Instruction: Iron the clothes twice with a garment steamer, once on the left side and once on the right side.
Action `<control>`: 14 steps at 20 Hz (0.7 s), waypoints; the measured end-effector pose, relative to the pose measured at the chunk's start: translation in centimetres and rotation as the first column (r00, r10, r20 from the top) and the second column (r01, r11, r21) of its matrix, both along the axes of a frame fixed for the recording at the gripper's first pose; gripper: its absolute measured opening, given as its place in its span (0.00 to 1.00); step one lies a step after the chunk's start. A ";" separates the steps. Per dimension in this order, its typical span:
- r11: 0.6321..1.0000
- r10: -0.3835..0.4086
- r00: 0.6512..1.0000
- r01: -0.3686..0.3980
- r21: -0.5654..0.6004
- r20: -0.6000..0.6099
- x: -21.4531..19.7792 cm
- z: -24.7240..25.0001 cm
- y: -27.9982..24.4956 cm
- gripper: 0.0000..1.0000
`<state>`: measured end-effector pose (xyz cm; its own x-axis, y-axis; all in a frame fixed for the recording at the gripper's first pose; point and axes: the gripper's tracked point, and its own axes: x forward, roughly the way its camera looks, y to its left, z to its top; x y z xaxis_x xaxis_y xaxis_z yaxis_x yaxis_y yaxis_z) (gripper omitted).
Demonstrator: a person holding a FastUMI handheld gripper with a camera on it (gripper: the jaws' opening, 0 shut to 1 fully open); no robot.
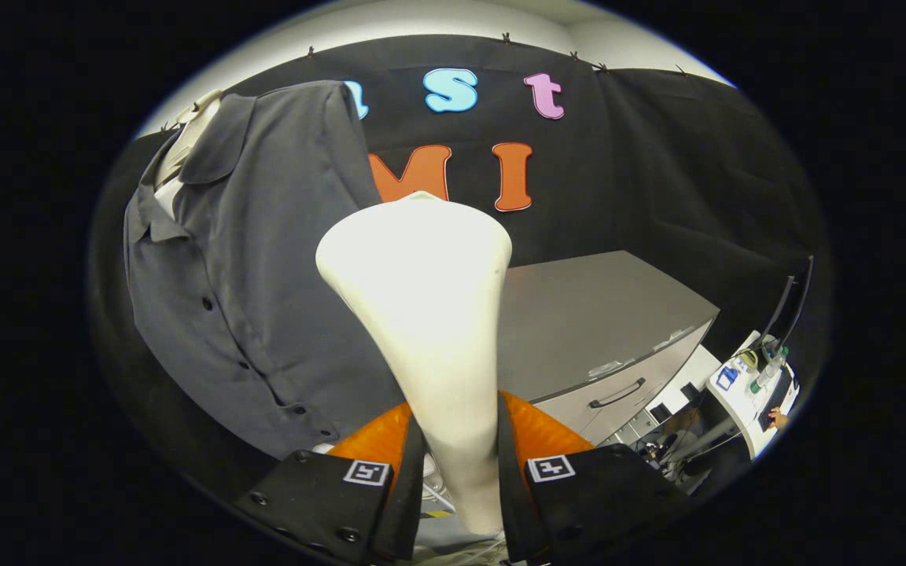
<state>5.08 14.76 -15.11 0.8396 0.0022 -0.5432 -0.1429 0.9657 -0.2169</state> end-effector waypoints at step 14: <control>0.995 0.089 0.994 -0.091 -0.032 -0.058 0.2 -4.9 12.4 0.50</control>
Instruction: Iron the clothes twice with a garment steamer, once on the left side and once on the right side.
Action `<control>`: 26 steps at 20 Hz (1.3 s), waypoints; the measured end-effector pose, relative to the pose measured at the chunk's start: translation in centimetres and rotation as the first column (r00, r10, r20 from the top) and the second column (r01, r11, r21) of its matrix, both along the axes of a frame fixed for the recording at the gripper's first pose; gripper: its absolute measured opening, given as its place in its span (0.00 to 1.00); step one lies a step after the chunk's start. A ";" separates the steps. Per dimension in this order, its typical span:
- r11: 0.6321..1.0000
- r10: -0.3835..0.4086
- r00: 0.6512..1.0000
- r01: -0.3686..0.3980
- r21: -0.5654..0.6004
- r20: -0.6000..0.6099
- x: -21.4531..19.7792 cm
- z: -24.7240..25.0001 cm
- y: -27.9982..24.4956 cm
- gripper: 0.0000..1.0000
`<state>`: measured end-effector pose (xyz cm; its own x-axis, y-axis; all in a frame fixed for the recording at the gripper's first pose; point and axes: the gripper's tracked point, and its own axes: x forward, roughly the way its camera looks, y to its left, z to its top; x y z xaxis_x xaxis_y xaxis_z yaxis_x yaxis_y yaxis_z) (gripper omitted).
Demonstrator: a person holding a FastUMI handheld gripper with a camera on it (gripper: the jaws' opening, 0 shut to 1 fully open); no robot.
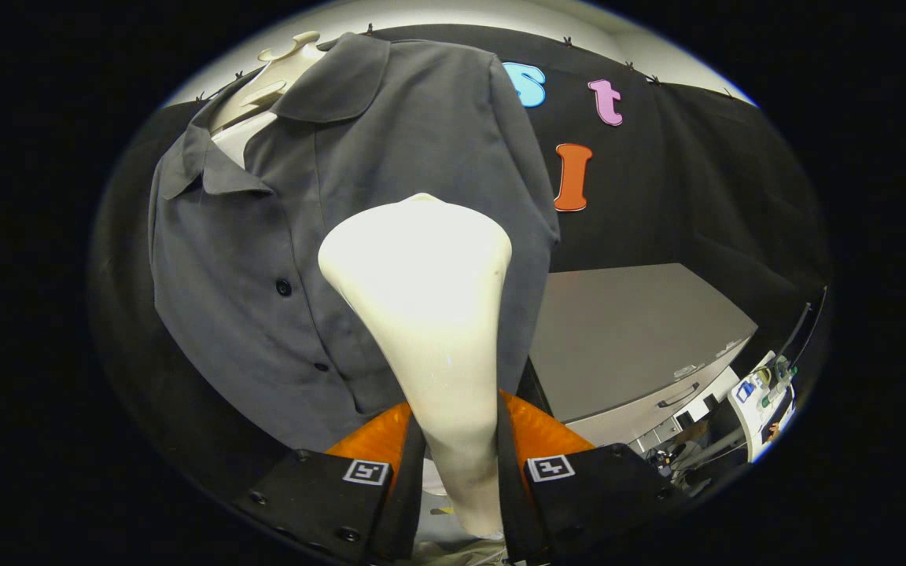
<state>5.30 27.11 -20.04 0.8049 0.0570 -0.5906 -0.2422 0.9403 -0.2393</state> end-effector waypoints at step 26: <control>0.992 -0.110 0.968 0.092 -0.091 -0.224 -0.6 -16.8 -4.0 0.50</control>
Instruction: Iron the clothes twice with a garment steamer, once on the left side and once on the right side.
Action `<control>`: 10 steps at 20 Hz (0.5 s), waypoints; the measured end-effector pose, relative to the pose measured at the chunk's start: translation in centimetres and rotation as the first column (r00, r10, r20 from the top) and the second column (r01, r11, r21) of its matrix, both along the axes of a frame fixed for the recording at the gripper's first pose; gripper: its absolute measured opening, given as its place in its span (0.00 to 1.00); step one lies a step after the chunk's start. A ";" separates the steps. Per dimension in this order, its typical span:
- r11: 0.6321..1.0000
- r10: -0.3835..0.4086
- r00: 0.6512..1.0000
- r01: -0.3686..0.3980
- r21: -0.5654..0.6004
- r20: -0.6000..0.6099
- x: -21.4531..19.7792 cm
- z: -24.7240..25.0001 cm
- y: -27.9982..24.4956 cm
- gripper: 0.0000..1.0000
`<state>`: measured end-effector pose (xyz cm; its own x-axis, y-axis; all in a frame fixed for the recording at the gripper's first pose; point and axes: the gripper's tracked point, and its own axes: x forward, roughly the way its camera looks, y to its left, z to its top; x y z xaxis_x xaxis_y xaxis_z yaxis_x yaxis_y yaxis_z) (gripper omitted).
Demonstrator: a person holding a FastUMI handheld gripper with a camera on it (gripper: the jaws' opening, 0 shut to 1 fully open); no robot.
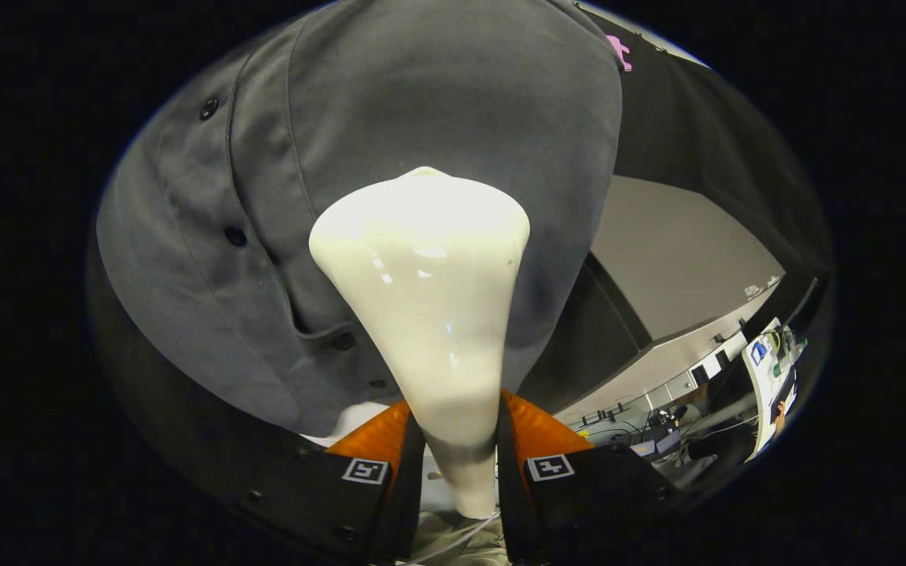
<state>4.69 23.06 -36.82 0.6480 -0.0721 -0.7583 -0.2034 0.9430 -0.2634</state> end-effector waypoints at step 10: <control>1.000 -0.026 0.995 0.025 -0.014 -0.096 -1.7 -6.0 -1.6 0.50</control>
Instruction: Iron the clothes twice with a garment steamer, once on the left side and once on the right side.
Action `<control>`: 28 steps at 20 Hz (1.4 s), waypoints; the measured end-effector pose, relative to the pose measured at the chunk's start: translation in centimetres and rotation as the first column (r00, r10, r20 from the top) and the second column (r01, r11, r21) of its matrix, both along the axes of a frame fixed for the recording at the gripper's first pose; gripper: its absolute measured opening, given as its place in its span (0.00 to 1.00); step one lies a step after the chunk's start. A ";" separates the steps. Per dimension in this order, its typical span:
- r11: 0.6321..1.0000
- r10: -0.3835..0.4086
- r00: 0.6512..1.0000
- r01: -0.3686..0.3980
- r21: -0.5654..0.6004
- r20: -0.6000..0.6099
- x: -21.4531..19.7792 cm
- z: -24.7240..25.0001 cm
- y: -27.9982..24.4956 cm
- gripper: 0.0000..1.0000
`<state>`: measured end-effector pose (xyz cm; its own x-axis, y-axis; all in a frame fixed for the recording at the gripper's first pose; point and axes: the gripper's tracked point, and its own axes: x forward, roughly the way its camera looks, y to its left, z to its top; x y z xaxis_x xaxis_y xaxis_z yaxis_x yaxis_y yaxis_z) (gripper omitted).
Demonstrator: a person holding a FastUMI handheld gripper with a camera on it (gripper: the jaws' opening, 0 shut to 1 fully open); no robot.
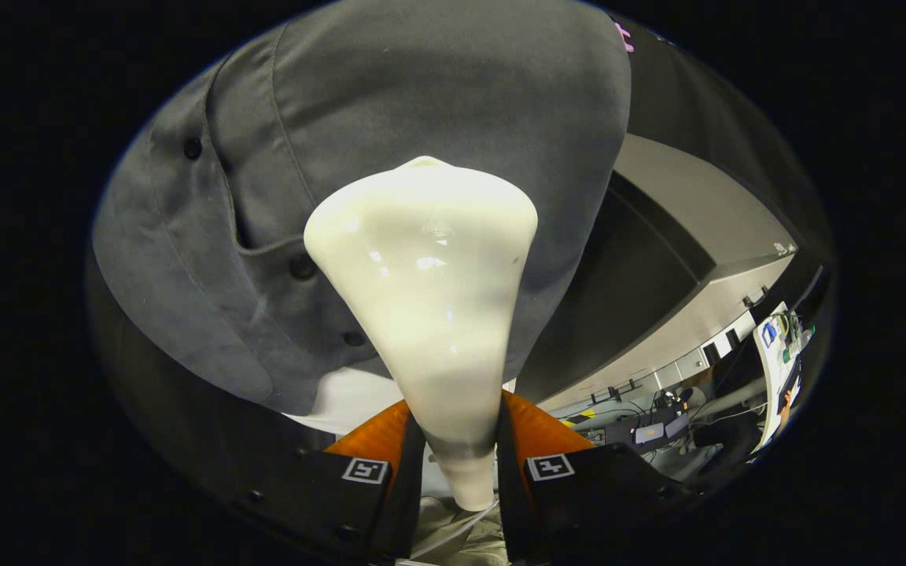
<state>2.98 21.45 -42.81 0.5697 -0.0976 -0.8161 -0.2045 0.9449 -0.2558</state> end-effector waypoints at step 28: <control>0.994 0.016 0.995 -0.026 0.102 0.096 -4.2 8.5 1.2 0.50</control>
<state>-1.25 22.65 -34.30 0.6460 -0.0033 -0.7633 -0.2041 0.9628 -0.1769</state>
